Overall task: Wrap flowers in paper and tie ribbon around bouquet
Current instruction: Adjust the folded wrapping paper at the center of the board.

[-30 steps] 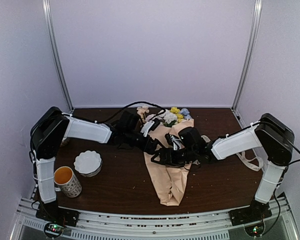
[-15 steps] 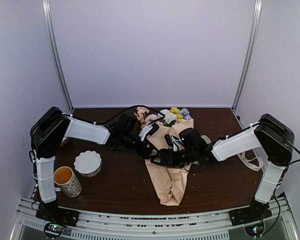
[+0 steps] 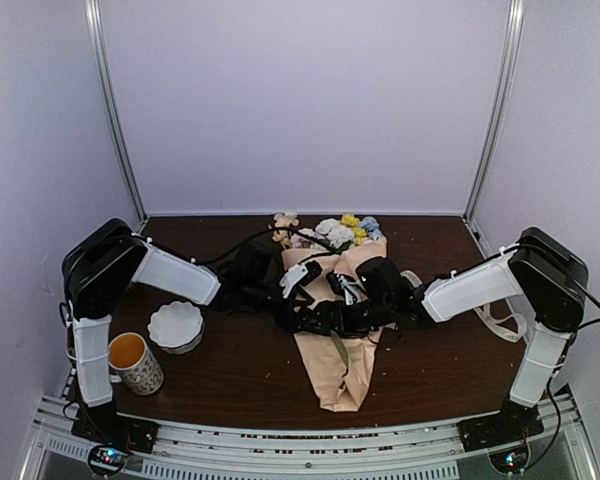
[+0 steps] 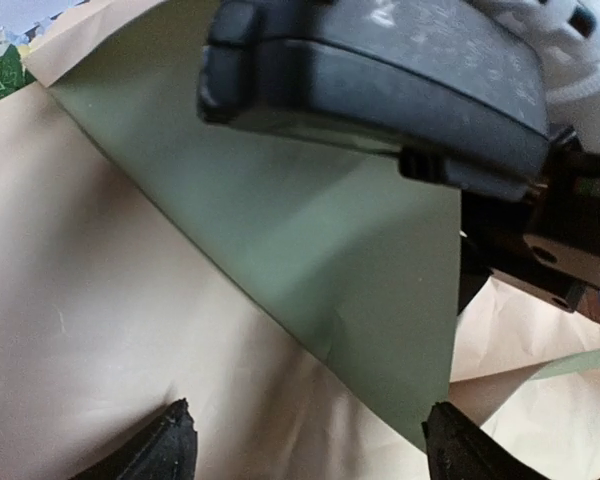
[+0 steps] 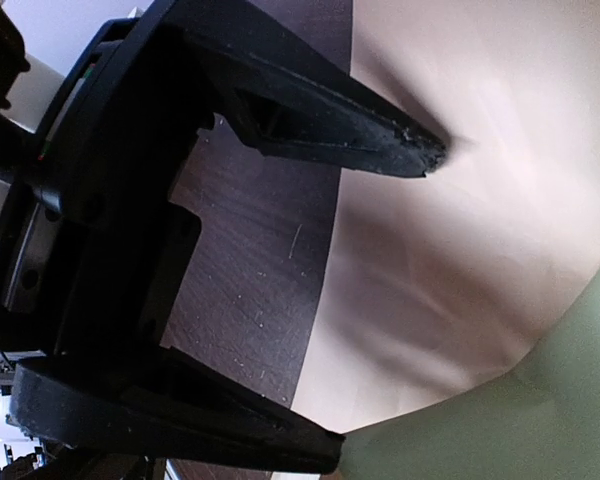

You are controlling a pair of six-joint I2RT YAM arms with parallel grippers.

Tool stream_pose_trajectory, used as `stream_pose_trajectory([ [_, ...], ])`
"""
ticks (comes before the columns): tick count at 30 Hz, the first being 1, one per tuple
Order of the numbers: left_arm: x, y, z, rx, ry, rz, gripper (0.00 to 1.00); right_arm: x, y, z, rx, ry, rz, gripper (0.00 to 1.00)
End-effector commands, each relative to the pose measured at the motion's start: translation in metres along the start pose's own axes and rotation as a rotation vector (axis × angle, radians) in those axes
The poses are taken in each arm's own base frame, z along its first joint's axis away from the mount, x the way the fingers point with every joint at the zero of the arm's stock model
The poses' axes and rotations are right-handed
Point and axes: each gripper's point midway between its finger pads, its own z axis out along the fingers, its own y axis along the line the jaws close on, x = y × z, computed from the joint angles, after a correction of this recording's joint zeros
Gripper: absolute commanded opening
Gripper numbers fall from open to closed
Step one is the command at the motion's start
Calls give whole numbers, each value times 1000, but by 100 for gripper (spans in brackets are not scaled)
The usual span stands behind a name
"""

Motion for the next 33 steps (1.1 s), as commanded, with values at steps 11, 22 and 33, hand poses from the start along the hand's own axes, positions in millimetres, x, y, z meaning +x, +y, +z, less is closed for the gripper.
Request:
stream_pose_trajectory([
  [11,-25,-49,-8,102,-212,169,84,-40,21,-3,-60,-134,-1,100],
  [22,10,-47,20,123,-102,85,84,-49,16,-5,-32,-171,14,100],
  [33,13,-17,14,17,-168,-32,69,-51,25,-9,-82,-187,26,100],
])
